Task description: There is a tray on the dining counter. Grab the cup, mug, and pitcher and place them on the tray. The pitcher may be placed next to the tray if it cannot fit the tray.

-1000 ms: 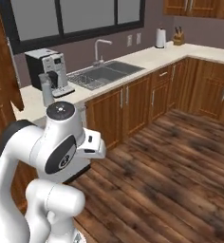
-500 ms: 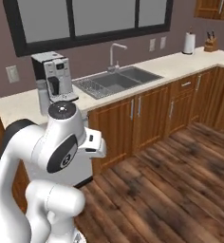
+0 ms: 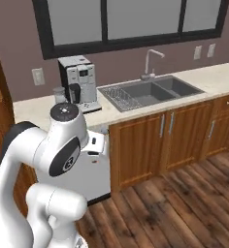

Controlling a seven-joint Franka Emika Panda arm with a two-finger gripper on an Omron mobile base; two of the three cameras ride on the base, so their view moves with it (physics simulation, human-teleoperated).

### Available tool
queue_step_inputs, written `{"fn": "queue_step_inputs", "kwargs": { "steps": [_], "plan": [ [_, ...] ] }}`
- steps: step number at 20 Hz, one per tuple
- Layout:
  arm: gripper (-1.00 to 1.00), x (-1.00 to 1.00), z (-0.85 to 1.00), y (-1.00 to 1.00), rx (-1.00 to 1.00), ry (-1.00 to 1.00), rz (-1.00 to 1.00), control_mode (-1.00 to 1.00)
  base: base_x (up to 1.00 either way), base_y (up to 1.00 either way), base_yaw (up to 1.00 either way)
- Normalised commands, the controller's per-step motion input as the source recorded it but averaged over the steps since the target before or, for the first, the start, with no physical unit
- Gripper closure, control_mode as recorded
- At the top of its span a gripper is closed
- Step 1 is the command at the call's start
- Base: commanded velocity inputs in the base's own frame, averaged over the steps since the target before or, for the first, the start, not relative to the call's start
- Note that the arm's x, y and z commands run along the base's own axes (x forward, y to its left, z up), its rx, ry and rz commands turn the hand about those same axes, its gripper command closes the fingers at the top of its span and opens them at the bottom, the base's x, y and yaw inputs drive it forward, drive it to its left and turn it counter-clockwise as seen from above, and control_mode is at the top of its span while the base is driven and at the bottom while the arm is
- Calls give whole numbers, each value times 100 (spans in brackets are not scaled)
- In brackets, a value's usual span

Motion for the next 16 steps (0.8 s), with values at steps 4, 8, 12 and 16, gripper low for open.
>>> {"fn": "queue_step_inputs", "kwargs": {
  "steps": [4,8,12,16],
  "plan": [
    [-100,0,0,0,0,0,0,100,49,0,47],
    [-100,0,0,0,0,0,0,100,58,-10,44],
    [-100,0,0,0,0,0,0,100,76,-12,39],
    [-100,0,0,0,0,0,0,100,68,-18,34]
  ]
}}
